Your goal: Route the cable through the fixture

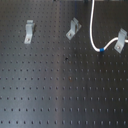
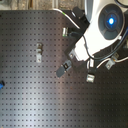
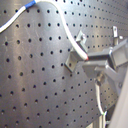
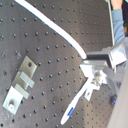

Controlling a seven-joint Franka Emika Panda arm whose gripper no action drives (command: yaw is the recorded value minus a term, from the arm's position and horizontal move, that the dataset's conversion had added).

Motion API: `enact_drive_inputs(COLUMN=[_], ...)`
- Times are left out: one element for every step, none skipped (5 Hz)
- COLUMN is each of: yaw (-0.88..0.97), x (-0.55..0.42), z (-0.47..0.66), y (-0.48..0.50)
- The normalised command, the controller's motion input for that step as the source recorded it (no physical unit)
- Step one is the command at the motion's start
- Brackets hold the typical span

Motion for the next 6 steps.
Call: enact_drive_inputs(yaw=[0.0,0.2,0.23,0.0,-0.33,-0.29], x=[0.0,-0.248,-0.239,-0.021,-0.048,-0.242], z=[0.03,0.35,0.32,0.36,0.31,0.16], y=[-0.001,0.272,0.33,0.256,0.137,0.371])
